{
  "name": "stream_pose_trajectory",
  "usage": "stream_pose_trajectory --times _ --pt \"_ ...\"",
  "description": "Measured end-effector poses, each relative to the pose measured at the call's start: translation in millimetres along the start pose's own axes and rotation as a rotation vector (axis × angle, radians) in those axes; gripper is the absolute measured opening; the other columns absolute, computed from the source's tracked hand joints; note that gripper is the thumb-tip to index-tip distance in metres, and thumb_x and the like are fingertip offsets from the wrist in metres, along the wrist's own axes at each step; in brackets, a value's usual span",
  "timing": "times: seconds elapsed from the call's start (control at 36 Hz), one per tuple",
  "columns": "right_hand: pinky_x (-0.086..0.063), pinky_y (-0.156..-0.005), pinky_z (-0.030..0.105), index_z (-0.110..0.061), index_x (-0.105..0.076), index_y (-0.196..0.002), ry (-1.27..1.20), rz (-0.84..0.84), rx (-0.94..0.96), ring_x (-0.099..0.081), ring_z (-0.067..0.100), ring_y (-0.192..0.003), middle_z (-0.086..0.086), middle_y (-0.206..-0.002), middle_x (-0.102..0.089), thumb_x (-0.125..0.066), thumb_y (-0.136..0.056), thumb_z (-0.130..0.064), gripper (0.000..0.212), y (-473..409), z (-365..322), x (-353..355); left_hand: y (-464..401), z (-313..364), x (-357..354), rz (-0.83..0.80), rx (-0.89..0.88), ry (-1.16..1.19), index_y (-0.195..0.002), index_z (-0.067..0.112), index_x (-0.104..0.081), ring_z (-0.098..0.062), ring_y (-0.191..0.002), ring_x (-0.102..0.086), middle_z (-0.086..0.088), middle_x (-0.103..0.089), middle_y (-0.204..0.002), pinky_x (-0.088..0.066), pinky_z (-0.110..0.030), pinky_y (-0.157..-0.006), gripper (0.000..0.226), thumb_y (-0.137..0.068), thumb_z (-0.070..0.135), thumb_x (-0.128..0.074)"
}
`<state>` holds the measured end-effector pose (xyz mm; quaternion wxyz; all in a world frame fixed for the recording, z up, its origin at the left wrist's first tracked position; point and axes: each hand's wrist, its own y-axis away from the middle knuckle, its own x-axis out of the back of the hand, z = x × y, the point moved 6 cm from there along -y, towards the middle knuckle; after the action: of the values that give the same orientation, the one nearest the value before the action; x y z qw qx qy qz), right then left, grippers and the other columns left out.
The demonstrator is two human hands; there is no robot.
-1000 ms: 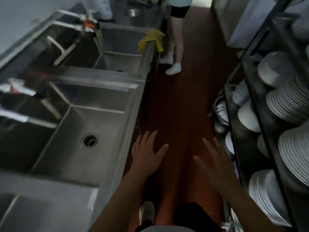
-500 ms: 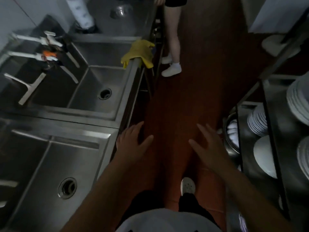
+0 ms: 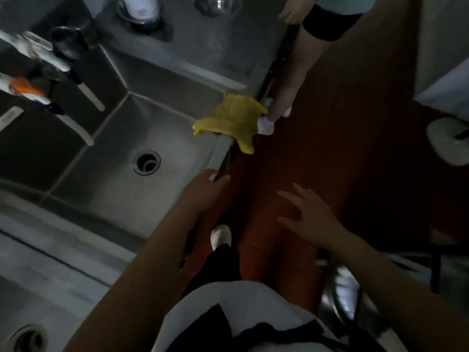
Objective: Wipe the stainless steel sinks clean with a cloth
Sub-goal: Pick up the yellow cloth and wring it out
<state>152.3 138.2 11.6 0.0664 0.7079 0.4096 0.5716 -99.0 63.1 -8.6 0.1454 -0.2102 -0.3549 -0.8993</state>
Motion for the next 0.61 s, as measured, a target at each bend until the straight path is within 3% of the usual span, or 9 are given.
stream_pose_trajectory --times 0.11,0.22,0.36,0.44,0.53,0.61 --pt "-0.019 -0.119 0.054 -0.043 -0.027 -0.151 0.076 0.028 0.054 -0.008 0.025 -0.152 -0.001 -0.165 -0.013 -0.062 -0.09 -0.05 0.071 -68 -15 67 -69 19 23 0.051 0.09 0.153 -0.131 0.023 -0.059 -0.026 -0.121 -0.054 -0.007 -0.053 -0.141 -0.046 -0.039 -0.102 0.049 -0.09 0.05 -0.063" --pt "-0.023 -0.117 0.054 -0.037 -0.038 -0.148 0.112 0.043 0.132 -0.019 0.027 -0.15 0.001 -0.161 -0.026 -0.064 -0.09 -0.046 0.064 -143 -44 117 -111 38 27 0.056 0.167 0.264 -0.14 0.025 -0.049 -0.024 -0.121 -0.05 -0.006 -0.047 -0.145 -0.04 -0.03 -0.088 0.056 -0.09 0.043 -0.065" --pt "-0.03 -0.11 0.052 -0.034 -0.06 -0.126 0.313 0.034 0.327 -0.044 0.025 -0.132 -0.001 -0.134 -0.056 -0.063 -0.085 -0.05 0.045 -242 -87 148 -141 53 18 0.111 0.274 0.546 -0.141 0.022 -0.045 -0.033 -0.117 -0.059 -0.017 -0.059 -0.132 -0.05 -0.04 -0.098 0.057 -0.089 0.03 -0.069" --pt "-0.023 -0.113 0.058 -0.036 -0.046 -0.139 0.512 -0.107 0.451 -0.034 0.03 -0.138 0.003 -0.145 -0.046 -0.064 -0.08 -0.057 0.066 -300 -104 145 -152 59 13 0.184 0.345 0.725 -0.138 0.021 -0.043 -0.033 -0.111 -0.061 -0.023 -0.06 -0.128 -0.048 -0.036 -0.082 0.056 -0.089 0.017 -0.069" --pt "-0.008 -0.116 0.065 -0.045 -0.024 -0.149 0.672 -0.266 0.658 -0.001 0.031 -0.15 0.002 -0.164 -0.01 -0.069 -0.074 -0.061 0.089 -341 -115 137 -156 65 10 0.309 0.448 0.903 -0.133 0.022 -0.043 -0.027 -0.096 -0.06 -0.025 -0.06 -0.123 -0.05 -0.03 -0.068 0.054 -0.088 0.007 -0.068" --pt "-0.001 -0.115 0.066 -0.046 -0.025 -0.149 0.772 -0.387 0.848 0.005 0.027 -0.151 -0.006 -0.165 -0.005 -0.07 -0.075 -0.057 0.088 -363 -116 129 -159 73 -2 0.422 0.566 1.052 -0.133 0.02 -0.041 -0.029 -0.098 -0.063 -0.02 -0.06 -0.118 -0.058 -0.04 -0.076 0.057 -0.086 0.002 -0.068"
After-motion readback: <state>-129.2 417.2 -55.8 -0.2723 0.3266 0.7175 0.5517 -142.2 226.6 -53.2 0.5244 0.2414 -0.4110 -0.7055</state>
